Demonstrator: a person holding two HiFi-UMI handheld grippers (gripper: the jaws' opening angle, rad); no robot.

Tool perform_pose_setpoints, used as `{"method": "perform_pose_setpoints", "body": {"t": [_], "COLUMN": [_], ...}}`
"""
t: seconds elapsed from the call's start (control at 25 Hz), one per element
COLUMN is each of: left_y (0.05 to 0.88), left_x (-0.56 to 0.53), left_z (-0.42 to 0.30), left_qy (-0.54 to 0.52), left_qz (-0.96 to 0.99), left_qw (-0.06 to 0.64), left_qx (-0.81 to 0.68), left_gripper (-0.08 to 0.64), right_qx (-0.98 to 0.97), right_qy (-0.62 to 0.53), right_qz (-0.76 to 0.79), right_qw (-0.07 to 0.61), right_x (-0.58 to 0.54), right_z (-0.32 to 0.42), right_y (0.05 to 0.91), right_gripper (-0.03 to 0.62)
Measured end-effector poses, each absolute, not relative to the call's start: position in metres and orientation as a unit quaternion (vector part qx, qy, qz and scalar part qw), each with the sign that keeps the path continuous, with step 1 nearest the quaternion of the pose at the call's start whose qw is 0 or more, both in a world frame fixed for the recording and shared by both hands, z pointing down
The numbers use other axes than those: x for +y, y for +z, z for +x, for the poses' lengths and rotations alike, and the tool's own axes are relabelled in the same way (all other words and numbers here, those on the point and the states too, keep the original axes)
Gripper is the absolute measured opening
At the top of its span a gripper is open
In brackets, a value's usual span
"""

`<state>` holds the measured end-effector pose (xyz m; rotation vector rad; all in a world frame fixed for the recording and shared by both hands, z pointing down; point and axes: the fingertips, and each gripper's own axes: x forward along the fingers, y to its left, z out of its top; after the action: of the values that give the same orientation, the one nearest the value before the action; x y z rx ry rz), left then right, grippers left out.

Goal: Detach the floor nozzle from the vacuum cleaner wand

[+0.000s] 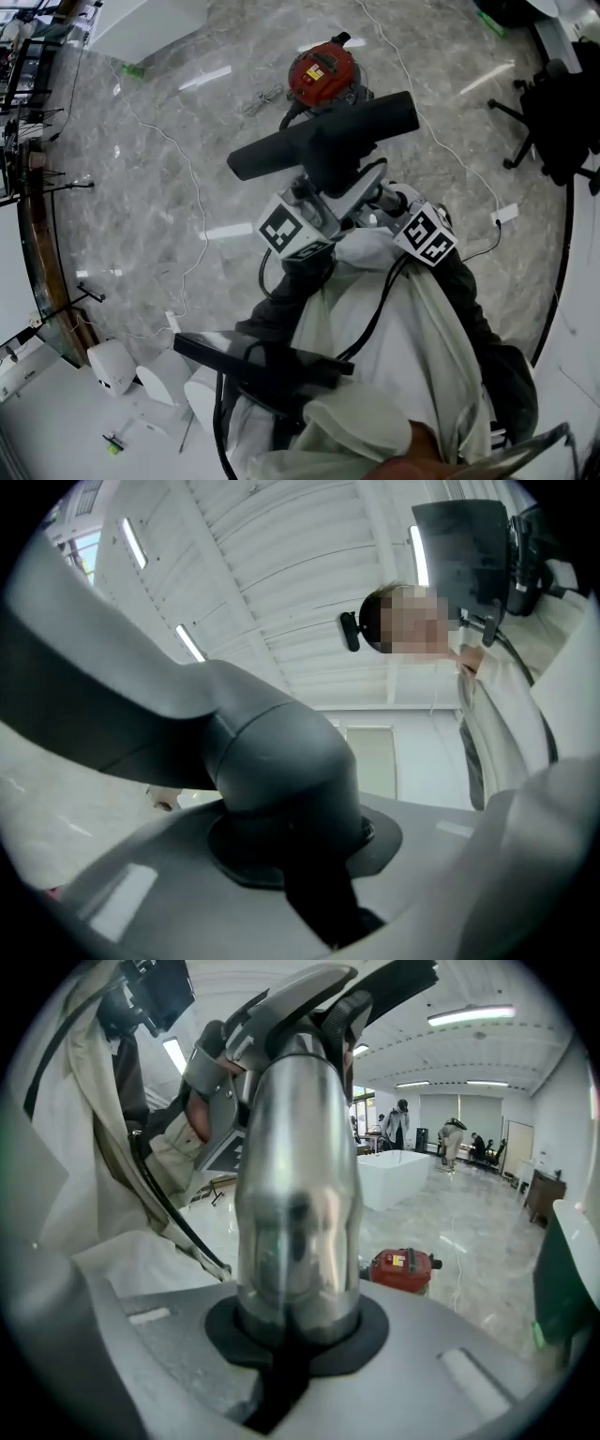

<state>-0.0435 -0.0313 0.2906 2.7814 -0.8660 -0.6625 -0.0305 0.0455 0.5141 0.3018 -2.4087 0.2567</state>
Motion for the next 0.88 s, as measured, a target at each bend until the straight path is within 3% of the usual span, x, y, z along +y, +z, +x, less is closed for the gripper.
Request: {"method": "perform_pose_setpoints", "body": {"t": [0.36, 0.56, 0.68, 0.88], "left_y": [0.291, 0.287, 0.285, 0.288], "left_x": [-0.011, -0.001, 0.008, -0.007], "left_z": [-0.035, -0.033, -0.031, -0.029], "left_qy": [-0.236, -0.286, -0.288, -0.245], "left_qz": [0.941, 0.939, 0.942, 0.938], "left_qw": [0.072, 0.159, 0.133, 0.063], "left_qx": [-0.233, -0.105, -0.106, -0.239], "left_gripper": [0.084, 0.081, 0.083, 0.087], "right_qx": [-0.931, -0.936, -0.938, -0.938], "right_qy": [0.087, 0.083, 0.079, 0.096], "right_qz": [0.108, 0.077, 0.061, 0.084], "right_qw": [0.336, 0.333, 0.331, 0.322], "right_x": [0.057, 0.066, 0.071, 0.065], "right_z": [-0.027, -0.027, -0.025, -0.026], "right_y": [0.517, 0.52, 0.521, 0.519], "right_gripper": [0.04, 0.041, 0.04, 0.04]}}
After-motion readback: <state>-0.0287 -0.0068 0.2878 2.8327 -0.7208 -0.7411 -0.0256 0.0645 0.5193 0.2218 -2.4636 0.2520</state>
